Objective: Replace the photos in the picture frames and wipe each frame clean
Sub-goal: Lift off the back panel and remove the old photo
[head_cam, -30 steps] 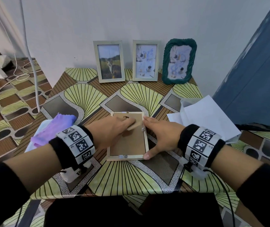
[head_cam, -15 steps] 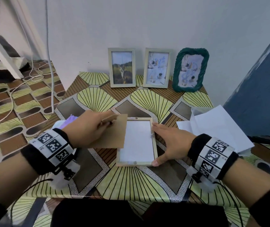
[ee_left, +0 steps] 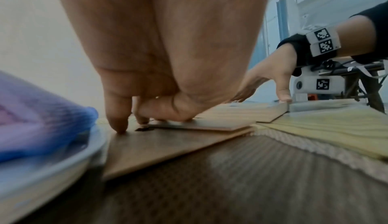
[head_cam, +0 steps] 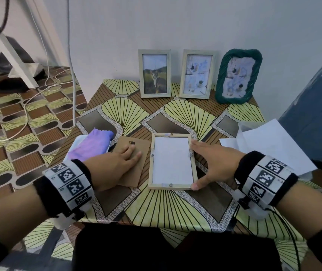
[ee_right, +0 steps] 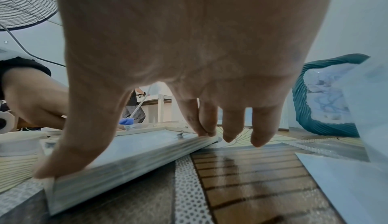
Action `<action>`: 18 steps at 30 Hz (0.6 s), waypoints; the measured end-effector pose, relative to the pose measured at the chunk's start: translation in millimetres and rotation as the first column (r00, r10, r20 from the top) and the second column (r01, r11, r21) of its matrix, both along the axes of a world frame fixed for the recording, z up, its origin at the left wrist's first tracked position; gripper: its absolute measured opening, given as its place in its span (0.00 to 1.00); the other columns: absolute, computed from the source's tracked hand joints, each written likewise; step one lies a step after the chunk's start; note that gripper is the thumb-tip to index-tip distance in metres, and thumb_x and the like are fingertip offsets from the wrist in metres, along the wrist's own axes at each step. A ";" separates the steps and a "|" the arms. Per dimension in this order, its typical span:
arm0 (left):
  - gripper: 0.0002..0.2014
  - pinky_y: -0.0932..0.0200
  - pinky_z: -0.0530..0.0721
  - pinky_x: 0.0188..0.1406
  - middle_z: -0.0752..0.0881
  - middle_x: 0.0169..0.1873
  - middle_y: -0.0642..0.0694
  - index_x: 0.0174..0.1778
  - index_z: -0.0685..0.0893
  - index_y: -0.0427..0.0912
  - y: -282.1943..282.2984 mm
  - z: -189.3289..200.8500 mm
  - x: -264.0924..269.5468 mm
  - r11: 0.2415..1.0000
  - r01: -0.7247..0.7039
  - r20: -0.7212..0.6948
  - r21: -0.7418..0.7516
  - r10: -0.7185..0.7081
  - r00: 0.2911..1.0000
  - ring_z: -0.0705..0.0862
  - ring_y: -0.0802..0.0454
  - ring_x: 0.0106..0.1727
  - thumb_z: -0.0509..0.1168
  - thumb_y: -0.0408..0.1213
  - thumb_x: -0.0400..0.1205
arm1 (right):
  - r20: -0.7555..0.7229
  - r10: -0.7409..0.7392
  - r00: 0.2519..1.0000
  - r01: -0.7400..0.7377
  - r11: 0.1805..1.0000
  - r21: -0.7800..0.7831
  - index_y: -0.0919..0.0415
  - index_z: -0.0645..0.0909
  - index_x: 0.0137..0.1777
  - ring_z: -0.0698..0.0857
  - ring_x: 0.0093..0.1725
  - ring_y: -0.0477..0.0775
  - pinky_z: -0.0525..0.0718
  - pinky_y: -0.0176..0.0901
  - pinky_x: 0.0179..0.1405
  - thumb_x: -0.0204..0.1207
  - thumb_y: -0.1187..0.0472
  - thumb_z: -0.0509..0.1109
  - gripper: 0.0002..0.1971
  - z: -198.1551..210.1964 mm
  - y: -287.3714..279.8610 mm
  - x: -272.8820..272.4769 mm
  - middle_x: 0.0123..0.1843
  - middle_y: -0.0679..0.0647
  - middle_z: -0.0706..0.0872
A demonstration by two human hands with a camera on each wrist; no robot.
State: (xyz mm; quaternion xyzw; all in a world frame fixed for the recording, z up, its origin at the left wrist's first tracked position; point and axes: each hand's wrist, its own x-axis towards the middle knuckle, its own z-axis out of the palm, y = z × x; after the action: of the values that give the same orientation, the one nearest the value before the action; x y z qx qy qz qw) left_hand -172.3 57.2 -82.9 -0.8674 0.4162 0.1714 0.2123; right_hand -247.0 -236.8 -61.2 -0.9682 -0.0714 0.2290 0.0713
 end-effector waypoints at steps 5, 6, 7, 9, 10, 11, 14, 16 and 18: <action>0.26 0.48 0.77 0.66 0.71 0.77 0.46 0.81 0.59 0.58 -12.5 17.2 4.9 0.998 -0.052 0.032 -0.025 0.053 0.998 0.76 0.45 0.73 0.55 0.46 0.86 | 0.030 -0.018 0.999 0.016 0.998 0.068 0.52 0.49 0.87 0.55 0.85 0.49 0.58 0.46 0.83 0.54 0.31 0.82 0.66 -4.1 -2.6 -0.1 0.88 0.47 0.48; 0.19 0.50 0.79 0.57 0.81 0.64 0.52 0.72 0.67 0.65 -14.8 25.3 5.8 0.992 -0.061 0.071 -0.109 0.069 0.995 0.83 0.48 0.60 0.55 0.47 0.84 | 0.039 -0.015 0.999 0.012 0.996 0.091 0.52 0.50 0.86 0.57 0.85 0.49 0.59 0.47 0.83 0.53 0.32 0.82 0.66 -4.4 -3.6 -1.1 0.88 0.47 0.50; 0.13 0.50 0.80 0.50 0.84 0.52 0.55 0.64 0.72 0.63 -17.7 32.2 6.3 0.972 -0.072 0.089 -0.225 0.095 0.991 0.84 0.50 0.51 0.55 0.48 0.83 | 0.048 -0.018 0.999 0.012 0.993 0.117 0.52 0.52 0.86 0.60 0.84 0.49 0.62 0.46 0.81 0.53 0.32 0.83 0.65 -4.4 -4.7 -2.0 0.87 0.47 0.54; 0.12 0.47 0.82 0.50 0.86 0.49 0.52 0.59 0.79 0.56 -26.5 35.8 11.1 0.890 -0.041 0.046 -0.454 0.069 0.997 0.84 0.48 0.52 0.55 0.45 0.84 | 0.073 -0.045 0.996 0.031 0.984 0.175 0.50 0.60 0.82 0.69 0.78 0.49 0.69 0.46 0.76 0.52 0.33 0.83 0.59 -2.3 -5.2 -2.8 0.82 0.44 0.68; 0.14 0.47 0.82 0.54 0.86 0.53 0.51 0.63 0.81 0.52 -32.0 34.1 13.4 0.849 -0.038 0.013 -0.527 0.052 0.999 0.83 0.48 0.56 0.56 0.45 0.84 | 0.088 -0.063 0.994 0.045 0.980 0.195 0.49 0.63 0.79 0.73 0.75 0.49 0.72 0.49 0.74 0.52 0.32 0.83 0.56 -1.2 -5.0 -2.4 0.78 0.43 0.73; 0.17 0.48 0.81 0.57 0.84 0.58 0.51 0.68 0.80 0.51 -38.6 32.1 15.2 0.819 -0.040 -0.009 -0.572 0.043 0.999 0.81 0.49 0.60 0.58 0.46 0.84 | 0.108 -0.079 0.991 0.056 0.978 0.203 0.48 0.67 0.77 0.75 0.73 0.49 0.75 0.52 0.72 0.53 0.30 0.81 0.53 -0.4 -5.0 -1.3 0.76 0.43 0.76; 0.30 0.45 0.77 0.67 0.77 0.69 0.49 0.76 0.72 0.50 -56.2 22.3 19.4 0.875 -0.026 0.012 -0.484 0.036 0.999 0.73 0.49 0.70 0.61 0.60 0.81 | 0.153 -0.087 0.984 0.060 0.984 0.170 0.51 0.73 0.72 0.78 0.69 0.52 0.77 0.54 0.69 0.57 0.28 0.77 0.46 0.4 -3.4 5.4 0.72 0.46 0.79; 0.48 0.45 0.70 0.76 0.69 0.78 0.47 0.81 0.64 0.45 -63.3 15.2 20.3 0.945 0.004 0.023 -0.326 0.003 1.000 0.65 0.47 0.79 0.54 0.76 0.73 | 0.167 -0.063 0.984 0.044 0.993 0.113 0.54 0.71 0.74 0.77 0.71 0.55 0.76 0.54 0.70 0.58 0.28 0.77 0.48 -2.0 -0.6 9.1 0.74 0.49 0.77; 0.65 0.44 0.58 0.83 0.52 0.86 0.47 0.86 0.48 0.41 -66.6 8.2 17.6 0.980 -0.001 0.002 -0.198 0.001 1.000 0.49 0.47 0.86 0.41 0.87 0.61 | 0.149 -0.020 0.989 0.012 0.998 0.058 0.58 0.62 0.81 0.68 0.79 0.56 0.68 0.50 0.78 0.59 0.28 0.77 0.56 -6.6 2.1 11.0 0.82 0.52 0.68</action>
State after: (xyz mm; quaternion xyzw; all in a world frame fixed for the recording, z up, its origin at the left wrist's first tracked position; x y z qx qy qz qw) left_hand -154.7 -9.4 -74.7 -0.8846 0.4304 0.1286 0.1253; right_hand -236.0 -234.7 -67.8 -0.9807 -0.0752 0.1531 0.0951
